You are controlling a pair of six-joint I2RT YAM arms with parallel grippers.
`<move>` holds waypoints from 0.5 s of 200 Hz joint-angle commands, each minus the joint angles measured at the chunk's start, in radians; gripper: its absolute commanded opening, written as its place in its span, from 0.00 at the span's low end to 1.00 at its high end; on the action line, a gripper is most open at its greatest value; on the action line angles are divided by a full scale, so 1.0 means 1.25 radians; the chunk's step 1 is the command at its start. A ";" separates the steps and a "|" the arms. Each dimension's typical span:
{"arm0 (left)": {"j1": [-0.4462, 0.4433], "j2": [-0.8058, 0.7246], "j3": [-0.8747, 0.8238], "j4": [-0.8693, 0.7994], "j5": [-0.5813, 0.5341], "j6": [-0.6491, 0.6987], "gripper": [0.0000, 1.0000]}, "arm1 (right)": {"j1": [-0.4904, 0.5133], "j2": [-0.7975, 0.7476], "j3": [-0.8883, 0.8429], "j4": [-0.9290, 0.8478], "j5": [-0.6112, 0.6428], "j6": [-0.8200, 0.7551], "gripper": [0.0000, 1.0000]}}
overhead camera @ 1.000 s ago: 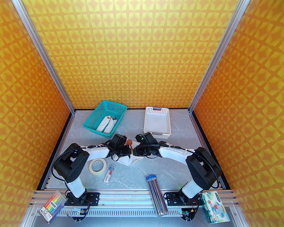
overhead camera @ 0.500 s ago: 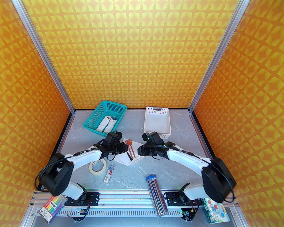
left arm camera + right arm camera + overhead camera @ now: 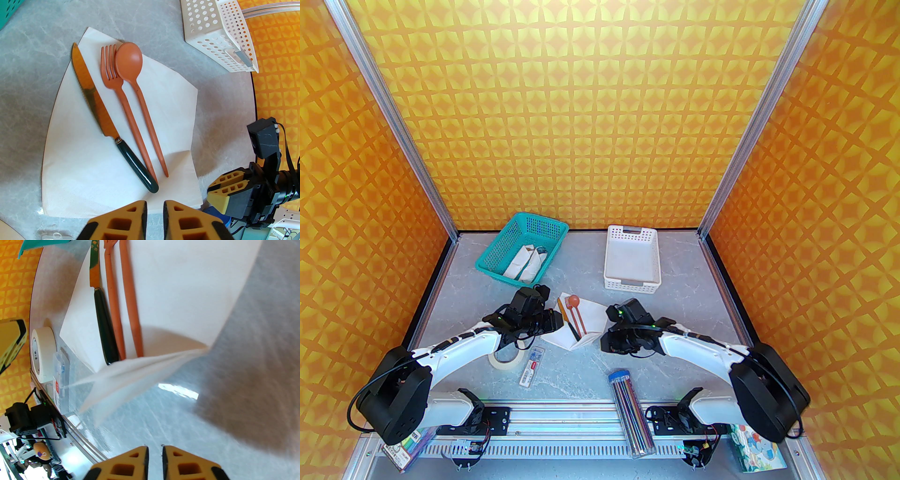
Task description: Place the utensils on the paper napkin and roll it up
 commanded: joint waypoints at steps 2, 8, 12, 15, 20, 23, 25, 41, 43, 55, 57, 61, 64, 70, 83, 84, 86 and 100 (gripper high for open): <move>-0.002 -0.020 -0.007 -0.021 -0.012 0.006 0.20 | 0.018 0.045 0.011 0.113 -0.043 0.053 0.18; -0.006 -0.021 -0.009 -0.023 -0.012 0.002 0.20 | 0.018 0.051 0.010 0.135 -0.043 0.063 0.18; -0.009 -0.023 -0.011 -0.023 -0.012 -0.001 0.20 | 0.018 0.055 0.012 0.145 -0.041 0.068 0.18; -0.012 -0.024 -0.012 -0.021 -0.013 -0.002 0.20 | 0.018 0.056 0.014 0.151 -0.039 0.070 0.17; -0.014 -0.025 -0.015 -0.020 -0.011 -0.006 0.20 | 0.018 0.061 0.016 0.159 -0.036 0.074 0.17; -0.018 -0.025 -0.017 -0.019 -0.011 -0.008 0.20 | 0.018 0.063 0.018 0.164 -0.033 0.076 0.18; -0.021 -0.026 -0.019 -0.018 -0.011 -0.009 0.20 | 0.018 0.064 0.019 0.168 -0.033 0.077 0.18; -0.036 -0.026 -0.033 -0.002 -0.007 -0.022 0.20 | 0.018 0.076 0.031 0.188 -0.025 0.081 0.18; -0.038 -0.025 -0.034 0.001 -0.006 -0.025 0.21 | 0.018 0.078 0.032 0.190 -0.025 0.080 0.18; -0.050 -0.018 -0.044 0.021 0.006 -0.030 0.22 | 0.018 0.092 0.048 0.189 -0.023 0.074 0.18; -0.053 -0.016 -0.046 0.025 0.008 -0.031 0.23 | 0.018 0.096 0.051 0.189 -0.024 0.072 0.18; -0.055 -0.014 -0.049 0.031 0.012 -0.033 0.23 | 0.018 0.101 0.057 0.186 -0.025 0.069 0.18; -0.055 -0.012 -0.051 0.035 0.012 -0.035 0.23 | 0.018 0.106 0.061 0.184 -0.025 0.066 0.18; -0.055 -0.007 -0.054 0.045 0.014 -0.041 0.23 | 0.018 0.115 0.067 0.181 -0.027 0.060 0.18; -0.092 0.001 -0.058 0.067 0.015 -0.051 0.24 | 0.018 0.126 0.076 0.178 -0.020 0.053 0.18; -0.093 0.002 -0.058 0.068 0.015 -0.052 0.24 | 0.018 0.127 0.076 0.178 -0.019 0.053 0.18; -0.095 0.003 -0.059 0.072 0.015 -0.053 0.24 | 0.018 0.129 0.077 0.178 -0.018 0.052 0.18; -0.107 0.017 -0.061 0.096 0.015 -0.065 0.24 | 0.018 0.139 0.082 0.181 -0.006 0.047 0.18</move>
